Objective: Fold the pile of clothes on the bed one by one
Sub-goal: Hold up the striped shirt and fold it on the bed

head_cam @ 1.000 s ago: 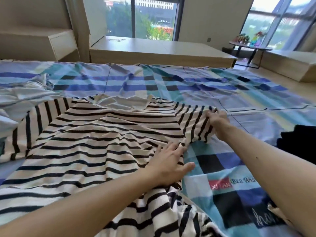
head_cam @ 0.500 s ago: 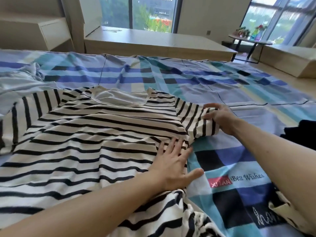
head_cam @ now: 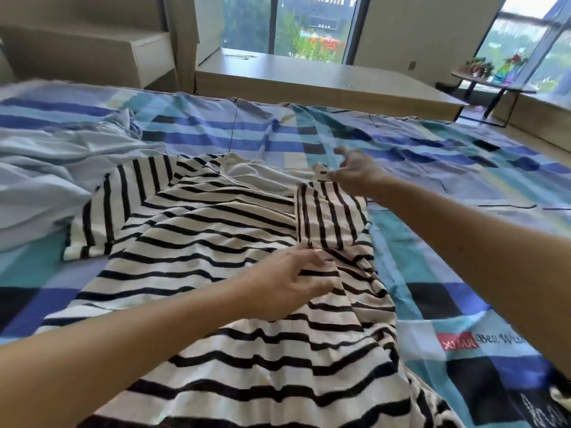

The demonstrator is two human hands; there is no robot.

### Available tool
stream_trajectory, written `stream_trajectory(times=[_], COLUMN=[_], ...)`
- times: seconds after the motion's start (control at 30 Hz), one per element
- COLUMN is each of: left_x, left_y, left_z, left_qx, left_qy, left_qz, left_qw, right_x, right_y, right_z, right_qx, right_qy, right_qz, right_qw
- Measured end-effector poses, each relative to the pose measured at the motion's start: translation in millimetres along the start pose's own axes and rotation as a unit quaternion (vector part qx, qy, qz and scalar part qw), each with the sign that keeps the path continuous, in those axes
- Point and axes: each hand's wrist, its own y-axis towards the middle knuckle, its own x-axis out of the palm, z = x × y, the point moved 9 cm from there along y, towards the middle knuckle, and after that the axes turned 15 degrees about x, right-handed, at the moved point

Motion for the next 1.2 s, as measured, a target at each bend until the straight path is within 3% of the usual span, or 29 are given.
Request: stream_trajectory(times=[0.07,0.2,0.3,0.4,0.47,0.6,0.73,0.83,0.9,0.97,1.13,1.2], left_x=[-21.0,-79.3,-128.9,-178.7,-205.5,-207.9,-200.5,-202.1,-215.0,-223.6,-222.6,-220.1], left_y=[-21.3,-59.4,-85.1,-120.7,-153.8,-184.4,-183.6,-171.2,-168.2,-166.6,-164.2,-157.3], left_z=[-17.7,-58.3,-109.1,-157.2,-187.8,-235.5,-257.2,-250.9,-246.7,-245.3,-251.1,-249.0], left_qx=[-0.019,-0.077,-0.156,-0.248,-0.326,-0.427,-0.416,-0.352,-0.298,-0.262,-0.178,-0.13], left_qy=[0.007,0.012,0.049,0.143,0.201,0.145,0.083,-0.014,-0.072,-0.137,-0.342,-0.402], left_qz=[0.037,0.177,0.284,0.367,0.377,0.321,0.272,0.337,0.428,0.471,0.508,0.488], left_qw=[0.999,0.981,0.945,0.885,0.843,0.833,0.864,0.873,0.85,0.831,0.77,0.764], right_x=[26.5,108.2,106.0,100.7,121.7,160.3,204.1,231.5,249.7,262.1,247.9,246.6], right_y=[-3.2,-18.3,-13.2,-17.3,-27.6,-51.8,-65.5,-68.3,-69.2,-66.7,-62.5,-60.1], right_z=[21.4,75.7,61.9,-8.3,-66.1,-141.3,-185.1,-201.8,-204.5,-197.5,-203.1,-202.2], right_qx=[0.005,0.053,0.063,-0.012,-0.068,-0.134,-0.148,-0.159,-0.17,-0.158,-0.188,-0.186], right_qy=[-0.046,-0.234,-0.244,-0.193,-0.187,-0.212,-0.191,-0.172,-0.19,-0.22,-0.183,-0.16], right_qz=[-0.012,-0.149,-0.049,0.025,-0.011,-0.06,-0.101,-0.133,-0.165,-0.191,-0.119,-0.113], right_qw=[0.999,0.959,0.966,0.981,0.98,0.966,0.965,0.963,0.953,0.943,0.958,0.963])
